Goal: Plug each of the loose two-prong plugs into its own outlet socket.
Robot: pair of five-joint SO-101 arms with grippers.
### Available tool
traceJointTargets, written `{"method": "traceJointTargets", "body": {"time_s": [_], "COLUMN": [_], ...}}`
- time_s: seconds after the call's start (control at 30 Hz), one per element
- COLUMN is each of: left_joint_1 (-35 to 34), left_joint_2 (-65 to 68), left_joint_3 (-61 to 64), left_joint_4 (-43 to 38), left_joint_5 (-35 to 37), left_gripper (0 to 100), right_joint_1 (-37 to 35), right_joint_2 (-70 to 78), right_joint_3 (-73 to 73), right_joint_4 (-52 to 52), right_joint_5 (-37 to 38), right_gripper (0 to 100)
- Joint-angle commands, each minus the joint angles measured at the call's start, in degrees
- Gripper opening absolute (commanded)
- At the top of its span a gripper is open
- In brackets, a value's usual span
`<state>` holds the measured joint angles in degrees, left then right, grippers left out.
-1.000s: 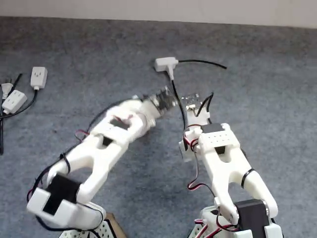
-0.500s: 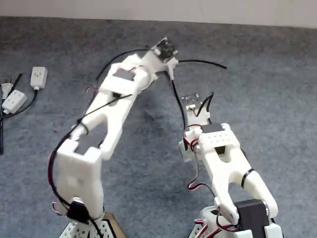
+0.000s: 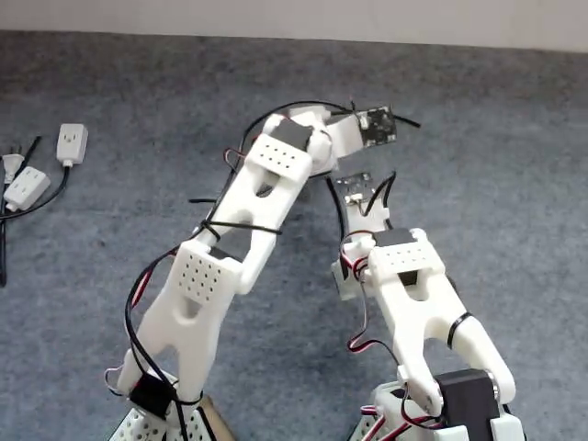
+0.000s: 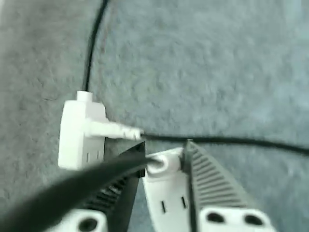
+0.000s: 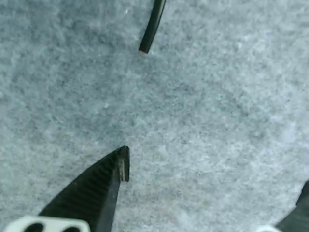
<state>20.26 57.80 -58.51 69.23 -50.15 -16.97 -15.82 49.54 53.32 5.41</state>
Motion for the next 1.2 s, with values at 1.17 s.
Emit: {"method": "traceJointTargets", "body": {"time_s": [1.17], "left_joint_1": [-50.59], "left_joint_2": [2.24], "left_joint_3": [-35.91], "left_joint_4": [29.27], "left_joint_5": [18.11], "left_gripper": [24], "right_joint_1": [-1.27], "right_joint_2": [-0.84], "right_joint_3": [-14.37], "right_joint_4": [20.26], "right_joint_5": [0.7], "right_gripper": [49.3]}}
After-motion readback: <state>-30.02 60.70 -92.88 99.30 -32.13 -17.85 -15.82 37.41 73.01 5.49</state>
